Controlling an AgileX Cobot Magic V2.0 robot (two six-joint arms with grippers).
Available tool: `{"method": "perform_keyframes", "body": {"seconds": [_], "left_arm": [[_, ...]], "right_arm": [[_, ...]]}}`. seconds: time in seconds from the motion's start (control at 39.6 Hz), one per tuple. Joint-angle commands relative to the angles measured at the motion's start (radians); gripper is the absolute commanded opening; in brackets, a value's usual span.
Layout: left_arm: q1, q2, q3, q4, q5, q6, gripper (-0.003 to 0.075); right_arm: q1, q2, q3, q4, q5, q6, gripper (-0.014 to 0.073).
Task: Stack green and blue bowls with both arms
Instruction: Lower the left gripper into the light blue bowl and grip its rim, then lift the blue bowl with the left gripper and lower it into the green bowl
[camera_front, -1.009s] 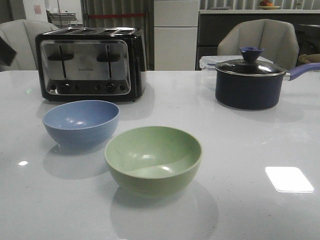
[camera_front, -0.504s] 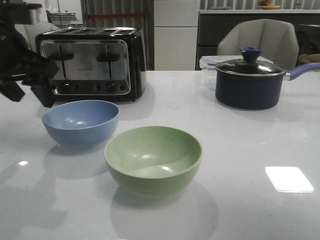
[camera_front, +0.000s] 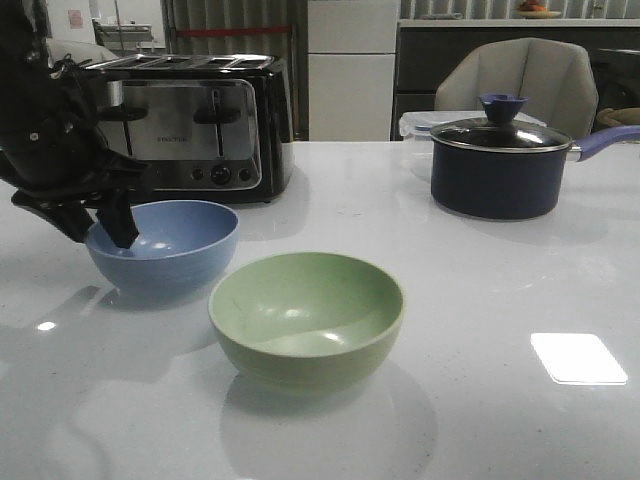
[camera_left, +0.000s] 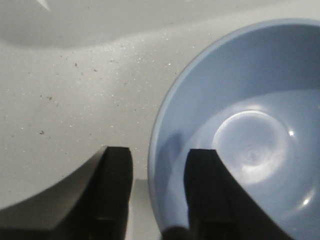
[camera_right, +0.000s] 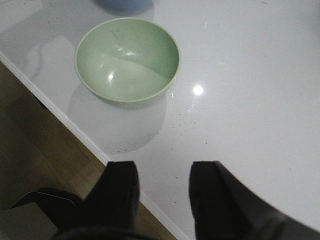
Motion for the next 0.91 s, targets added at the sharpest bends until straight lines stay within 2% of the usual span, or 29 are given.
{"method": "perform_keyframes", "body": {"seconds": [0.0,0.1,0.3,0.55,0.88], "left_arm": [[0.002,-0.054,-0.032,-0.011,-0.031,-0.010,0.0176],[0.002,-0.054,-0.032,-0.011,-0.027,-0.010,0.0090],[0.002,-0.081,-0.048,-0.011,-0.002,-0.010,0.0093],[-0.012,-0.215,-0.091,-0.057,0.125,0.030,0.0093],[-0.164,-0.298,-0.091,-0.090,0.249,0.070,0.0093]], "right_arm": [[0.002,-0.002,-0.030,0.000,-0.065,-0.012,0.0381],[0.002,-0.002,-0.030,0.000,-0.065,-0.012,0.0381],[0.002,-0.002,-0.030,0.000,-0.065,-0.012,0.0381],[0.002,-0.002,-0.030,0.000,-0.065,-0.012,0.0381],[0.002,-0.002,-0.030,0.000,-0.065,-0.012,0.0381]]}}
